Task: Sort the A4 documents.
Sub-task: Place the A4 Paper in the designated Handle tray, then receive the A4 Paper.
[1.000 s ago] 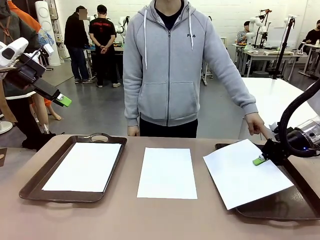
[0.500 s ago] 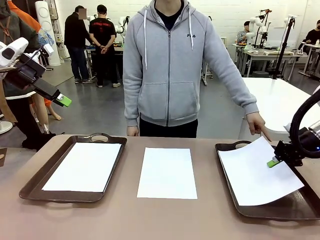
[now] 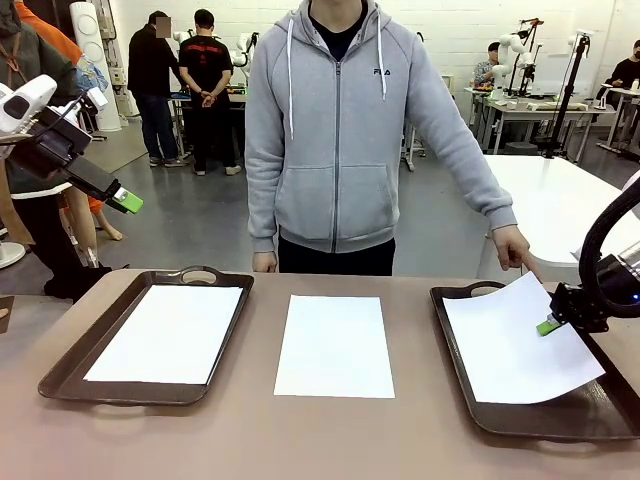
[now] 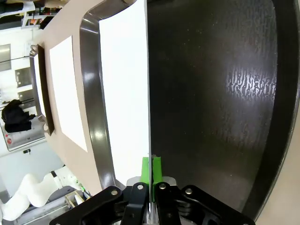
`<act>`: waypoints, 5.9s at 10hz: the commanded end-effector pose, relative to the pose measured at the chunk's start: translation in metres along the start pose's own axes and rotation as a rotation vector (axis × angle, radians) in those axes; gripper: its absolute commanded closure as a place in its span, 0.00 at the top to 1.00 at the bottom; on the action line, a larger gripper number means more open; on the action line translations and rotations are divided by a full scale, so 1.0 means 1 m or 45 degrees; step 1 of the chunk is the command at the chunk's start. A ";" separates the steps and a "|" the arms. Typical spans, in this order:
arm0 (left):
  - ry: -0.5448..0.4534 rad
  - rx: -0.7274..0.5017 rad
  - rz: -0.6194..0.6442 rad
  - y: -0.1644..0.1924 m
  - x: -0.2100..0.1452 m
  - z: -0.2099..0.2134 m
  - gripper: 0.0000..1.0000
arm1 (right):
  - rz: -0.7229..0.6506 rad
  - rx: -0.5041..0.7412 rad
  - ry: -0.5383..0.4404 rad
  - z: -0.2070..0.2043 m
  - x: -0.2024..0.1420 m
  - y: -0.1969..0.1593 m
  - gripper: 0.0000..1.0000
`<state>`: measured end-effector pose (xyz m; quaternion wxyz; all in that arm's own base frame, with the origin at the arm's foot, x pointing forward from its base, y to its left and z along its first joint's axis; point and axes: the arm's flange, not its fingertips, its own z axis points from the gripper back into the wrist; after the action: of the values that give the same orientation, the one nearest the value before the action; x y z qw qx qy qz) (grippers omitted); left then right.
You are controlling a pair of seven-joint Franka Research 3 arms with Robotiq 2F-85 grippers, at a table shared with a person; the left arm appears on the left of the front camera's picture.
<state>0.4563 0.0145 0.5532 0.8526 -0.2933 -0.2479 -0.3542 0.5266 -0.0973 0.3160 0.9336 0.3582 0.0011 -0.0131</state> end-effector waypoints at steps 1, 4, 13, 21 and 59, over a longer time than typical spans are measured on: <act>-0.002 0.001 -0.012 -0.001 -0.001 0.001 1.00 | -0.032 -0.028 0.017 -0.006 -0.001 0.000 0.01; -0.002 0.001 -0.012 -0.001 -0.001 0.001 1.00 | -0.019 -0.047 0.050 -0.009 0.001 0.002 0.01; -0.002 0.001 -0.012 -0.001 -0.001 0.001 1.00 | -0.058 -0.098 0.085 -0.013 0.000 -0.004 0.17; -0.002 0.001 -0.012 -0.001 -0.001 0.001 1.00 | -0.087 -0.280 0.045 0.012 -0.013 -0.002 0.84; -0.002 0.001 -0.012 -0.001 -0.001 0.001 1.00 | -0.070 -0.246 0.026 0.022 -0.011 -0.002 1.00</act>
<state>0.4563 0.0145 0.5532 0.8526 -0.2933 -0.2479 -0.3542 0.5135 -0.1133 0.3324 0.9635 0.2641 0.0207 -0.0390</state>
